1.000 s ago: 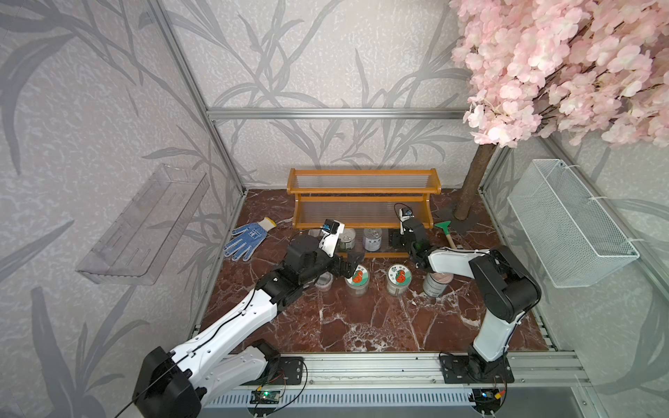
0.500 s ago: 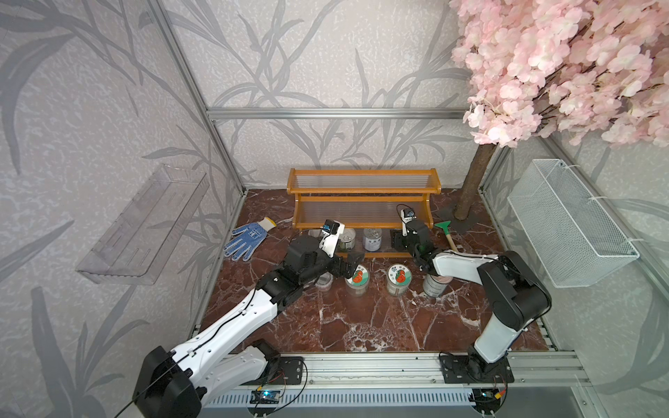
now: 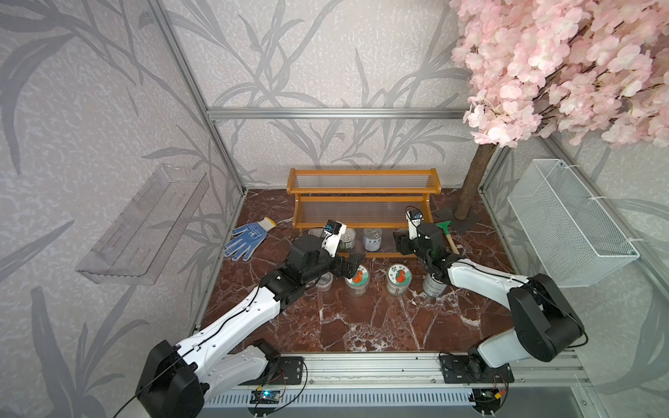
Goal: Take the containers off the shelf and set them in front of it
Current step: 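Pick up a container from the shelf, then place the container at the center of the board.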
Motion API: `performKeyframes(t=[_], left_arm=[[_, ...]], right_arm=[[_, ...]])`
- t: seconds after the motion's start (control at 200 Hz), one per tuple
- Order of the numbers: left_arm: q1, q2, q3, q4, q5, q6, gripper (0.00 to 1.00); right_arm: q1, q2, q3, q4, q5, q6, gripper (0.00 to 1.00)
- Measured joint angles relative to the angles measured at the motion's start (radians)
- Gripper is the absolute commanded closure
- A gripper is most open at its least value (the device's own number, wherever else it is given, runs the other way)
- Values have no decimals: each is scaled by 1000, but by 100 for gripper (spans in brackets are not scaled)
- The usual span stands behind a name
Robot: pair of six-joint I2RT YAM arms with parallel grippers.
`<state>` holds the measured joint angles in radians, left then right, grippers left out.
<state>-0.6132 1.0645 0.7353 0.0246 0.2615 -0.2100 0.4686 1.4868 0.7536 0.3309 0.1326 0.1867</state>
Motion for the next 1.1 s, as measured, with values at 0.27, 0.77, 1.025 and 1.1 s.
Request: performKeyframes(t=[0.27,0.77,1.025,1.1], left_arm=[[0,5,0,9,2,0,0],[4,58,29,-5,14,31,0],[7,66,44,-4,28,34,0],[7,69,44,-5,31,34,0]], right_arm=[[2,-204,-23,-168,-94,-22,34],[258,-621,-20,-615,-103,-11,35],[446,-773,-51,-834,50,122,36],[495,-775,-65,-893,95,172,36]])
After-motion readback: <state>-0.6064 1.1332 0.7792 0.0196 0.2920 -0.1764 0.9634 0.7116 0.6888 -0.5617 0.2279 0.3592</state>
